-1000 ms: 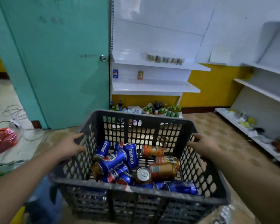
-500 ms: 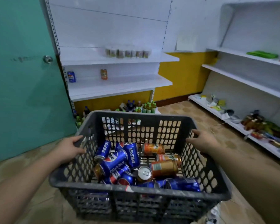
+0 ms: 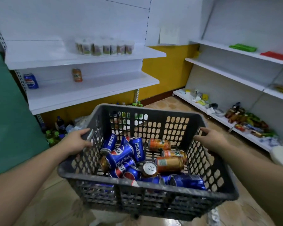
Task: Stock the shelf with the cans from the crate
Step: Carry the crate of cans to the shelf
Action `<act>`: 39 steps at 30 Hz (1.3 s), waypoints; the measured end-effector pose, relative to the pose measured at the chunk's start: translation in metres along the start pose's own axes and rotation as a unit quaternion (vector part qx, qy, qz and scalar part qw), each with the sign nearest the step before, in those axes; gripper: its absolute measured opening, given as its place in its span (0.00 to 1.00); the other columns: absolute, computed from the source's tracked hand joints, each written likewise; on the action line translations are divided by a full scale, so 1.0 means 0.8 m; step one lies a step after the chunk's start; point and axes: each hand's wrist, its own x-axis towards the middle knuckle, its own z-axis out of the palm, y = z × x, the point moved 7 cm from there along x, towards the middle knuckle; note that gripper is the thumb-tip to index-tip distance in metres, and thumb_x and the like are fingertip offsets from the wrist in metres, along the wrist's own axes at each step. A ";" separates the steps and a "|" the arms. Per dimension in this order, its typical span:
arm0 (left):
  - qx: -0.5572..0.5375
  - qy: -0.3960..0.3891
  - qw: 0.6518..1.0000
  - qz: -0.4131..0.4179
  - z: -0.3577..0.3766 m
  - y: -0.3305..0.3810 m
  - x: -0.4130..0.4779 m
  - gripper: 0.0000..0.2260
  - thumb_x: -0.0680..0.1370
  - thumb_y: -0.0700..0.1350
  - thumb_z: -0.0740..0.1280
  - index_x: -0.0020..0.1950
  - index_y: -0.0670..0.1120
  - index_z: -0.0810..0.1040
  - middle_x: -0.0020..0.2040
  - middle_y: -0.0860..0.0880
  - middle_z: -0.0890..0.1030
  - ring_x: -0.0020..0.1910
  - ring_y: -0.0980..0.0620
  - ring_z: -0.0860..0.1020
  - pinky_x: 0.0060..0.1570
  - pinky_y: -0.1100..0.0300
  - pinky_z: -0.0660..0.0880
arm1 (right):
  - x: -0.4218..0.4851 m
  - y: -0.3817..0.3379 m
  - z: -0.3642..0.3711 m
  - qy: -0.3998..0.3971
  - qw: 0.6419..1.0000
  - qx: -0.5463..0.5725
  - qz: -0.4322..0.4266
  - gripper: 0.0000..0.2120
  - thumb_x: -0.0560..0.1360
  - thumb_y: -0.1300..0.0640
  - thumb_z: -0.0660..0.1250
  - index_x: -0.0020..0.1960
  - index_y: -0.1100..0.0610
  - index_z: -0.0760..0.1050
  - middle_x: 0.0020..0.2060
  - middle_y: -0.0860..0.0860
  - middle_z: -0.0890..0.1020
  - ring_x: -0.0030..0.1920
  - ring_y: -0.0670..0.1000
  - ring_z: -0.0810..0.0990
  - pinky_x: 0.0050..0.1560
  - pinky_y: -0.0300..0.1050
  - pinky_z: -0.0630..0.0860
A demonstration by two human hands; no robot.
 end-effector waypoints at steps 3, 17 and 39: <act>0.006 -0.012 1.000 -0.001 0.000 0.022 0.049 0.33 0.73 0.39 0.73 0.75 0.50 0.64 0.56 0.42 0.77 0.34 0.47 0.78 0.26 0.58 0.74 | 0.042 -0.015 -0.005 0.001 1.000 0.004 0.010 0.29 0.76 0.44 0.66 0.74 0.44 0.62 0.49 0.54 0.78 0.44 0.53 0.82 0.45 0.51 0.83; 0.029 0.006 0.998 -0.046 0.068 0.149 0.263 0.33 0.73 0.39 0.73 0.75 0.51 0.65 0.52 0.43 0.78 0.34 0.44 0.82 0.29 0.54 0.79 | 0.324 -0.043 -0.025 -0.044 0.999 -0.002 0.005 0.31 0.75 0.42 0.67 0.74 0.44 0.61 0.46 0.53 0.76 0.41 0.52 0.81 0.35 0.46 0.80; 0.055 -0.152 0.984 0.076 0.127 0.176 0.684 0.36 0.71 0.38 0.75 0.75 0.52 0.64 0.59 0.41 0.78 0.40 0.47 0.79 0.37 0.55 0.77 | 0.461 -0.113 0.070 0.062 0.976 0.051 0.201 0.30 0.75 0.43 0.66 0.75 0.43 0.61 0.66 0.57 0.73 0.59 0.58 0.77 0.55 0.56 0.78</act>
